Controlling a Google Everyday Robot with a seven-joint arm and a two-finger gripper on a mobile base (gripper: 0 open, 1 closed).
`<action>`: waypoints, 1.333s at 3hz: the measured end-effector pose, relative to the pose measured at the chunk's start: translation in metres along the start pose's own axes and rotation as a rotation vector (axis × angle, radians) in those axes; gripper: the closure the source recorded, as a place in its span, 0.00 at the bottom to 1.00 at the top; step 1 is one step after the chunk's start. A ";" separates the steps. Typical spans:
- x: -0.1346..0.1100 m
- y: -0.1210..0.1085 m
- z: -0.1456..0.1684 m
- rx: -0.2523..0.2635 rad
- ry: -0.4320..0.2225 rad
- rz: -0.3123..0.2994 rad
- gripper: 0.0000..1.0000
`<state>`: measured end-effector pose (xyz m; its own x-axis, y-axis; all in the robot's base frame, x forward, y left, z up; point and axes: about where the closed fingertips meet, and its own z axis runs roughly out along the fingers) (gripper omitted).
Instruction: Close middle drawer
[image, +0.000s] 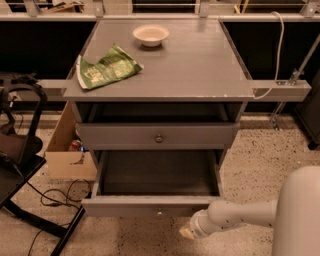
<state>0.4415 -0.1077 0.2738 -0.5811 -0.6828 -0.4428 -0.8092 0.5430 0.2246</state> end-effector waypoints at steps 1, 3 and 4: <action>-0.026 -0.035 -0.011 0.069 -0.019 -0.005 1.00; -0.077 -0.083 -0.042 0.177 -0.049 -0.029 1.00; -0.119 -0.119 -0.072 0.269 -0.081 -0.047 1.00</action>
Offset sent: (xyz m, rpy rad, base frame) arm 0.2116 -0.0316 0.0964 -0.1222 -0.2978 -0.1251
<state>0.6007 -0.1269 0.3623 -0.5259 -0.6749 -0.5176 -0.7767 0.6291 -0.0311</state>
